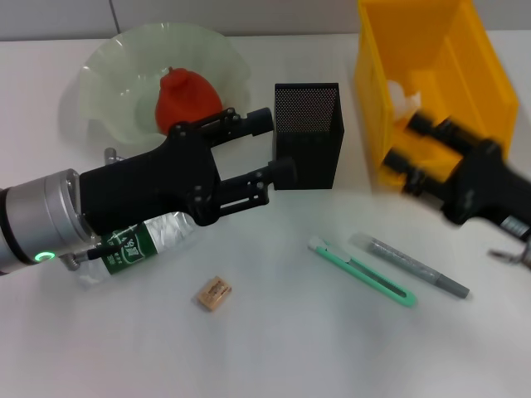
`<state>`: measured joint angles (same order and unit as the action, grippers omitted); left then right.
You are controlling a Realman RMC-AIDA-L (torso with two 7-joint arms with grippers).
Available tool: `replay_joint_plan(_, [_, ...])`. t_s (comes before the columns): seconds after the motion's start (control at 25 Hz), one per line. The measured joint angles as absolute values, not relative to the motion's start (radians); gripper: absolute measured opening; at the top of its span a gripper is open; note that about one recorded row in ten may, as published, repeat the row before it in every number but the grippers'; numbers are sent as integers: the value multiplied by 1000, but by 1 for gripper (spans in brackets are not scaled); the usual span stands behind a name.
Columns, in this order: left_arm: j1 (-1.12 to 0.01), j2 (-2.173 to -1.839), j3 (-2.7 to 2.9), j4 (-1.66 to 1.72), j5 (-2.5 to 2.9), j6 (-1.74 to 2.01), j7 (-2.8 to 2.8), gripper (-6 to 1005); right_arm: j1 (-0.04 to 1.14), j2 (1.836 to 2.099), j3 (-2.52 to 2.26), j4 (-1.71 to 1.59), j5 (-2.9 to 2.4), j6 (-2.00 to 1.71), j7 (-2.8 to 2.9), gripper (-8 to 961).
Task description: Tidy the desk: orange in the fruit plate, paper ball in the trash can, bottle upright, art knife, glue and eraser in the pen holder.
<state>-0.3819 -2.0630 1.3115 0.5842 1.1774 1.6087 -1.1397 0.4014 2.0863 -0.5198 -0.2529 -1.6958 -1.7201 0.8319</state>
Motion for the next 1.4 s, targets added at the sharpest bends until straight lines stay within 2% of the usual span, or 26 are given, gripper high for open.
replay_joint_plan(0.52, [-377,-2060,1275,592,1221,1580,-1140,700,388,2086,-720,-182,-1697,-1727,721,678])
replay_joint_plan(0.76, [-385,-2048,1273,661,1351,1537,-1167,700,398,2087,-789,-175,-1694,-1702,727,679])
replay_joint_plan(1.4, [-415,-2058,1270,792,1508,1382,-1312,697,344,2084,-744,-155,-1687,-1683,729,679])
